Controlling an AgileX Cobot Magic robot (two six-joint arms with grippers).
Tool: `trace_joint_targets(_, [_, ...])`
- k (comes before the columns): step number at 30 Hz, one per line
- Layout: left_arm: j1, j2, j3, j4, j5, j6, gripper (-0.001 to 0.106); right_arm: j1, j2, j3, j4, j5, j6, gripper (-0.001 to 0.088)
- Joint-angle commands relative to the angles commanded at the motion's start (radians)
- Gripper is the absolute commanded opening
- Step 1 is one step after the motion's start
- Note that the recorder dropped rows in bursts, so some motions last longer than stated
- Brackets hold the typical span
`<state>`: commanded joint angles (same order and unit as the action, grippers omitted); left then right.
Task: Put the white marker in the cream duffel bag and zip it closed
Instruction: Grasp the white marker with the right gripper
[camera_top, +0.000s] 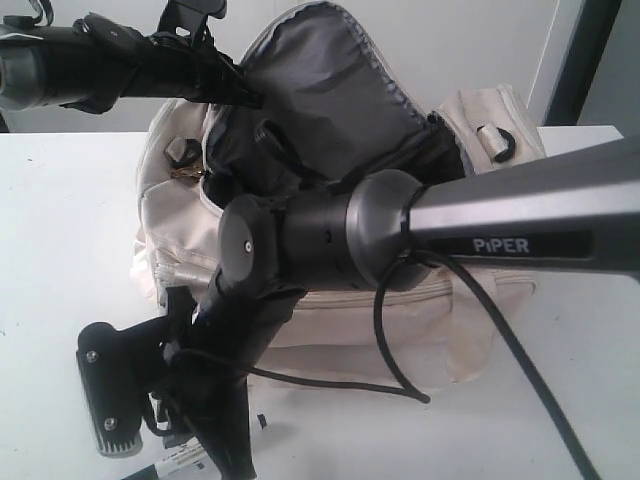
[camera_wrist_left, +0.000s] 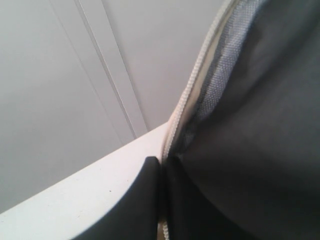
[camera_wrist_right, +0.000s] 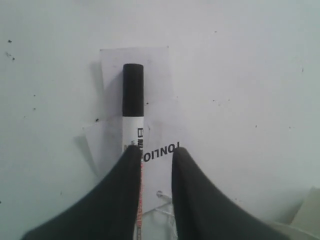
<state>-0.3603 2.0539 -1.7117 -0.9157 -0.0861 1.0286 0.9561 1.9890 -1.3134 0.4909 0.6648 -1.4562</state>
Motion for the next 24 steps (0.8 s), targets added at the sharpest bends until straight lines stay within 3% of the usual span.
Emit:
trace_joint_targets(6, [0.000, 0.000, 0.000, 0.000, 0.000, 0.000, 0.000, 0.003, 0.027, 0.000, -0.007, 0.000, 0.042, 0.0224])
trace_joint_targets(12, [0.000, 0.000, 0.000, 0.000, 0.000, 0.000, 0.000, 0.003, 0.027, 0.000, -0.022, 0.000, 0.044, 0.0307])
trace_joint_targets(24, [0.000, 0.000, 0.000, 0.000, 0.000, 0.000, 0.000, 0.003, 0.054, 0.000, -0.046, 0.005, 0.046, 0.0306])
